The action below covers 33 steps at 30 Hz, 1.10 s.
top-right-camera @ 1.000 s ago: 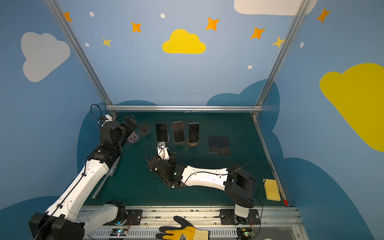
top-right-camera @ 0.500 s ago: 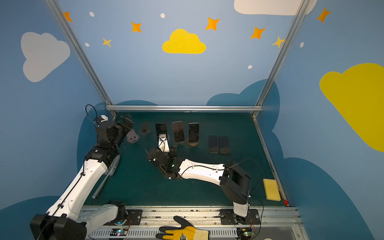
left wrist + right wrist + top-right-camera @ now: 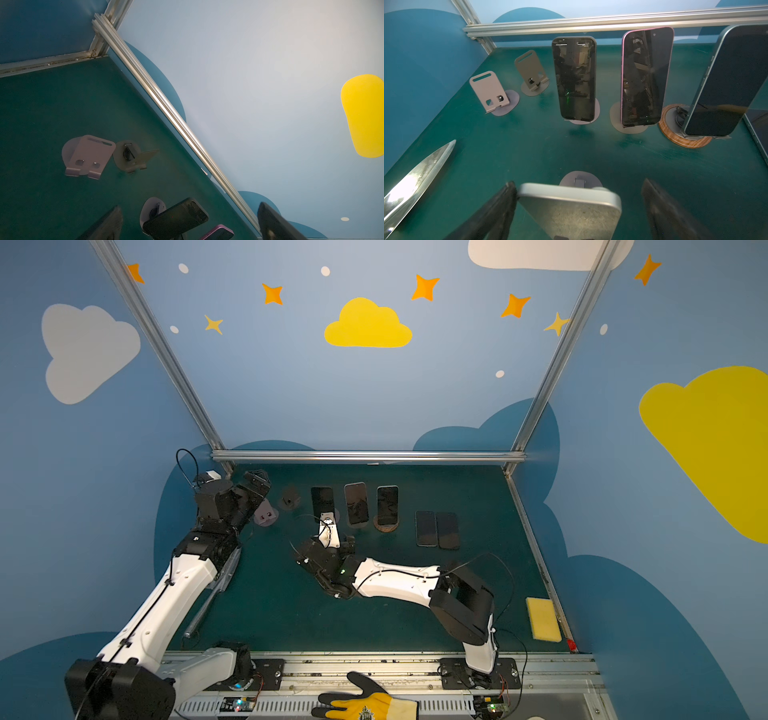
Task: Remove the phone from the phone stand
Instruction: 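Close the right gripper on the silver phone's top edge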
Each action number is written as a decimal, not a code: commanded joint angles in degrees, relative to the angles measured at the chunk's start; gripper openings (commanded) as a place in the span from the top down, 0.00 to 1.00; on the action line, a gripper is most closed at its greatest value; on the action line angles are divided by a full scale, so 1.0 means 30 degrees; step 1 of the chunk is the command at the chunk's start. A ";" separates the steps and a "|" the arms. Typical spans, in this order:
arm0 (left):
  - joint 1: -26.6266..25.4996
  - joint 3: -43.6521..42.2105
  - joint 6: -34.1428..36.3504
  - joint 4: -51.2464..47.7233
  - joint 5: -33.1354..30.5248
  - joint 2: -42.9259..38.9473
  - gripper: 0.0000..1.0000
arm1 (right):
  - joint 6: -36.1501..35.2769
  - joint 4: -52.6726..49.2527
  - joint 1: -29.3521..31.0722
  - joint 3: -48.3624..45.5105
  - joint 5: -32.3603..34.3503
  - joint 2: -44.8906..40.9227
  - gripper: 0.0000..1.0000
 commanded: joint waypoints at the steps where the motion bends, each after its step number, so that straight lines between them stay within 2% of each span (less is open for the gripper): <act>1: 0.0067 -0.0153 -0.0257 0.0339 0.0330 0.0119 0.00 | 0.0585 -0.0017 -0.0019 0.0626 0.0629 0.0430 0.06; 9: 0.0089 -0.0197 -0.0190 0.0354 0.0271 0.0173 0.00 | 0.0087 0.1072 -0.0048 0.0758 0.0124 0.1082 0.06; 17: 0.0110 -0.0226 -0.0213 0.0369 0.0311 0.0263 0.00 | 0.0182 0.0796 -0.0077 0.0826 0.0188 0.1430 0.07; 33: 0.0241 -0.0111 -0.0147 0.0281 0.0527 0.0469 0.00 | -0.2945 0.3338 0.0026 -0.0494 -0.0411 0.0638 0.23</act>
